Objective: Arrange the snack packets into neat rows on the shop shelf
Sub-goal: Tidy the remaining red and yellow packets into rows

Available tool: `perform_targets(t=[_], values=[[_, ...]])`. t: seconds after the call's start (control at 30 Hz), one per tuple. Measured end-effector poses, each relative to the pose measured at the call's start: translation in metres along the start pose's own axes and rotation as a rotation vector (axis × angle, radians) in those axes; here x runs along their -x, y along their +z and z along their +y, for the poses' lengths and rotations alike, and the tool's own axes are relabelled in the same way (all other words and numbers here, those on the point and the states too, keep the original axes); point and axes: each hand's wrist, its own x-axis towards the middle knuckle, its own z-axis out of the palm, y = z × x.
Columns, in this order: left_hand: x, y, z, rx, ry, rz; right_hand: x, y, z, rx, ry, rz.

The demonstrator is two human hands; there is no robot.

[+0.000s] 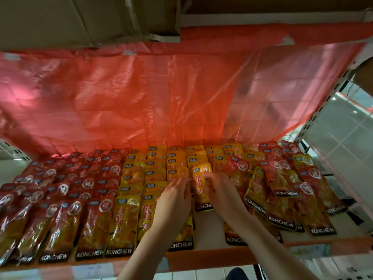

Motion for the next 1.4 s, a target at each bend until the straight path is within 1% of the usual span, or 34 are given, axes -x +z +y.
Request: perform_targets(t=[0.07, 0.23, 0.33, 0.47, 0.63, 0.7, 0.93, 1.07, 1.2, 1.3, 1.4], values=[[0.003, -0.001, -0.003, -0.046, 0.013, -0.021, 0.001, 0.003, -0.003, 0.065, 0.006, -0.039], [0.011, 0.001, -0.004, -0.122, 0.110, -0.041, 0.008, 0.004, -0.008, 0.270, -0.054, 0.006], [0.015, 0.004, -0.004, -0.219, 0.152, -0.077, 0.011, 0.003, -0.012, 0.389, -0.035, -0.035], [0.017, 0.013, -0.009, -0.309, 0.221, -0.091, 0.017, 0.001, -0.016, 0.449, -0.041, -0.092], [0.017, 0.015, -0.012, -0.318, 0.227, -0.091, 0.031, -0.006, -0.012, 0.431, -0.083, -0.250], [0.018, 0.015, -0.012, -0.325, 0.221, -0.089, 0.034, -0.005, -0.013, 0.457, -0.070, -0.280], [0.020, 0.015, -0.012, -0.298, 0.203, -0.089, 0.033, 0.004, -0.017, 0.463, -0.012, -0.213], [0.021, 0.014, -0.010, -0.263, 0.205, -0.083, 0.034, 0.005, -0.017, 0.447, -0.022, -0.174], [0.018, 0.011, -0.006, -0.198, 0.202, -0.073, 0.038, 0.003, -0.009, 0.381, -0.081, -0.026], [0.014, 0.011, 0.001, -0.172, 0.202, -0.104, 0.040, -0.004, 0.003, 0.344, -0.110, 0.065], [0.009, 0.014, 0.012, -0.125, 0.177, -0.137, 0.041, -0.016, 0.012, 0.307, -0.123, 0.191]])
